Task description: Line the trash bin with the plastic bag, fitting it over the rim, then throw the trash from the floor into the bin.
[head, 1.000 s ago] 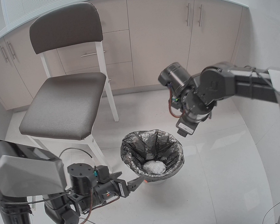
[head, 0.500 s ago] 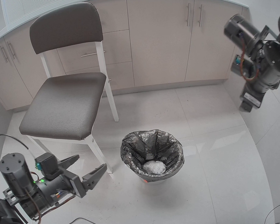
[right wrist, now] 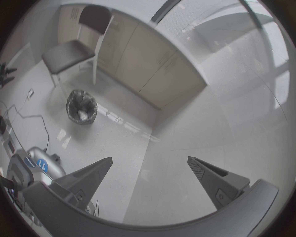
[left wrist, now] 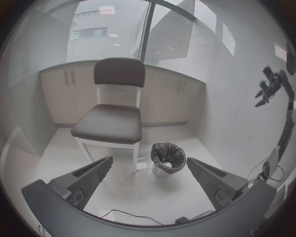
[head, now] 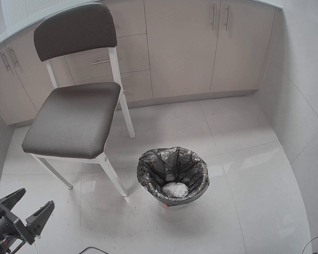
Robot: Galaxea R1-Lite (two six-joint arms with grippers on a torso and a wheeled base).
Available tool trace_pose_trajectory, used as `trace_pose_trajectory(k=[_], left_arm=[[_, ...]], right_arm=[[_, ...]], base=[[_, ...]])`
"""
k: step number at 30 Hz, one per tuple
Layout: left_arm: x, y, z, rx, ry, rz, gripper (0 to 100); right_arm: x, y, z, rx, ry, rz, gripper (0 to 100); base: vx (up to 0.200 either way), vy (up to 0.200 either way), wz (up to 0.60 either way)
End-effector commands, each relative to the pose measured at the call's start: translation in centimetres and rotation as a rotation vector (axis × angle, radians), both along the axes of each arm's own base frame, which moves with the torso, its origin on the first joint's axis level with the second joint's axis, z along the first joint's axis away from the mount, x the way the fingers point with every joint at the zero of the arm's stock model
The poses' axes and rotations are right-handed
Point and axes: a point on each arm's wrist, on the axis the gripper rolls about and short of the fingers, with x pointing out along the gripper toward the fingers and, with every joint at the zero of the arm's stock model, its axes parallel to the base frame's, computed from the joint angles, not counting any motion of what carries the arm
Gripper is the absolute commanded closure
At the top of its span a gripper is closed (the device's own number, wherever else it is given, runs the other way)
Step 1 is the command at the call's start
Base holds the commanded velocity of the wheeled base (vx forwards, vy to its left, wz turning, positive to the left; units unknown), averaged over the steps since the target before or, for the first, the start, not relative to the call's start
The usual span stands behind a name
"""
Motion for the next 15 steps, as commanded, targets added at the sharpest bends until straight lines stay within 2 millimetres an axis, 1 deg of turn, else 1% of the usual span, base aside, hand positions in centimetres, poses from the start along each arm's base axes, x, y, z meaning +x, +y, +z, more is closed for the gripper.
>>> trace_pose_trajectory(k=[1,2,4,8,11,12,13,15], left_arm=[[-13.1,4.3,-2.7,0.017,-0.15,0.366,0],[-13.0,4.3,-2.9,0.022,-0.143,0.373,0],[-12.5,4.0,-3.8,0.034,-0.112,0.411,0],[-11.7,3.8,-5.6,0.037,-0.065,0.456,0],[-11.5,3.5,-7.6,0.013,-0.042,0.559,0],[-11.6,3.3,-8.8,0.015,-0.046,0.6,0],[-11.6,3.4,-9.1,0.003,-0.054,0.607,0],[-11.6,3.4,-8.9,-0.034,-0.064,0.606,0]], right_arm=[[-34.6,-7.8,-8.6,0.308,-0.952,-0.076,0],[-34.6,-7.8,-8.8,0.31,-0.968,-0.08,0],[-33.9,-7.6,-10.2,0.315,-1.02,-0.085,0],[-33.0,-6.3,-12.3,0.291,-1.04,-0.125,0],[-32.9,-5.4,-14.4,0.27,-1.028,-0.155,0],[-32.7,-5.1,-14.8,0.269,-1.011,-0.17,0],[-32.5,-5.0,-14.9,0.268,-0.996,-0.181,0],[-32.6,-4.3,-15.1,0.257,-1.012,-0.191,0]], base=[[0.0,0.0,0.0],[0.0,0.0,0.0],[0.0,0.0,0.0],[0.0,0.0,0.0],[0.0,0.0,0.0],[0.0,0.0,0.0],[0.0,0.0,0.0],[0.0,0.0,0.0]])
